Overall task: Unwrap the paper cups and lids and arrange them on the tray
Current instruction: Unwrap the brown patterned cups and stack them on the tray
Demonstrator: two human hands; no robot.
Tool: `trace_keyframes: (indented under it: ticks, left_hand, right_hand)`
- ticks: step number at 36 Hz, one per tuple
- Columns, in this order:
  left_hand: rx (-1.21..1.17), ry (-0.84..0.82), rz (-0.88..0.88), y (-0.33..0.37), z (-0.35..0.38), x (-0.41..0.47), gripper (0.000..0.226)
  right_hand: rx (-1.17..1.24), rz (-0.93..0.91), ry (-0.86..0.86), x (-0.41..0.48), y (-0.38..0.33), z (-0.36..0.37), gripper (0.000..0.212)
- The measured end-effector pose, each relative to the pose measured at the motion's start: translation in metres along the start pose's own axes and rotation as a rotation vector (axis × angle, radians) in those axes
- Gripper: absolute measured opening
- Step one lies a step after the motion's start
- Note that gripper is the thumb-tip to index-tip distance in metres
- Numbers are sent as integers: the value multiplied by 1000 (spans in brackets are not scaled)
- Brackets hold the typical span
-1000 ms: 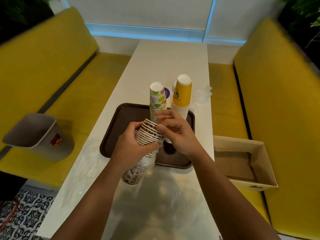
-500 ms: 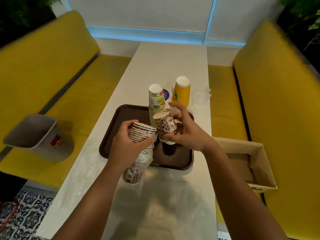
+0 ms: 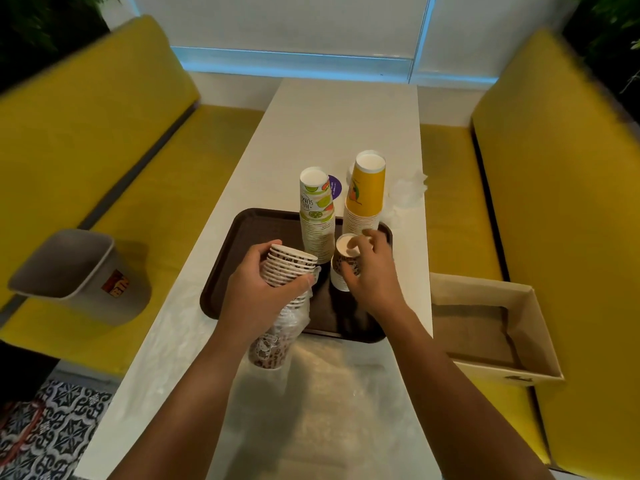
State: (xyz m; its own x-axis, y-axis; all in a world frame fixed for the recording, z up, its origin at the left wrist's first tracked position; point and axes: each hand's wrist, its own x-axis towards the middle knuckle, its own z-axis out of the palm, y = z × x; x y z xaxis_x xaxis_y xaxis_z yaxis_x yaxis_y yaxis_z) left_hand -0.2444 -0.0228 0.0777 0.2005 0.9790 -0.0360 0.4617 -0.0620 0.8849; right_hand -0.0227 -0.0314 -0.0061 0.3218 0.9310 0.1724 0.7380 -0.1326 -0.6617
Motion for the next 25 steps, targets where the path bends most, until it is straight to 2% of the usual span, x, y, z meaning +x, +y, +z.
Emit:
trace_keyframes:
  ticks: [2, 4, 6, 9, 13, 19, 23, 25]
  left_hand:
    - [8, -9, 4, -2, 0, 1, 77]
    - [11, -17, 7, -4, 0, 1, 78]
    - [11, -27, 10, -4, 0, 0, 77]
    - [-6, -48, 15, -4, 2, -1, 78]
    - [-4, -64, 26, -4, 2, -1, 79]
    - [1, -68, 33, 2, 2, -1, 75]
    - [32, -92, 55, 6, 0, -5, 68]
    - [26, -85, 44, 5, -1, -7, 61]
  right_hand:
    - [102, -52, 168, -4, -14, -6, 31]
    - [283, -120, 202, -9, -35, -18, 24]
    - [420, -235, 61, -10, -55, -30, 20]
    - [397, -375, -153, -8, -68, -41, 10]
    - [434, -393, -220, -6, -72, -46, 13]
    - [484, -357, -44, -10, -72, -36, 11]
    - [530, -248, 151, -6, -66, -33, 18]
    - [567, -197, 178, -1, -61, -40, 16]
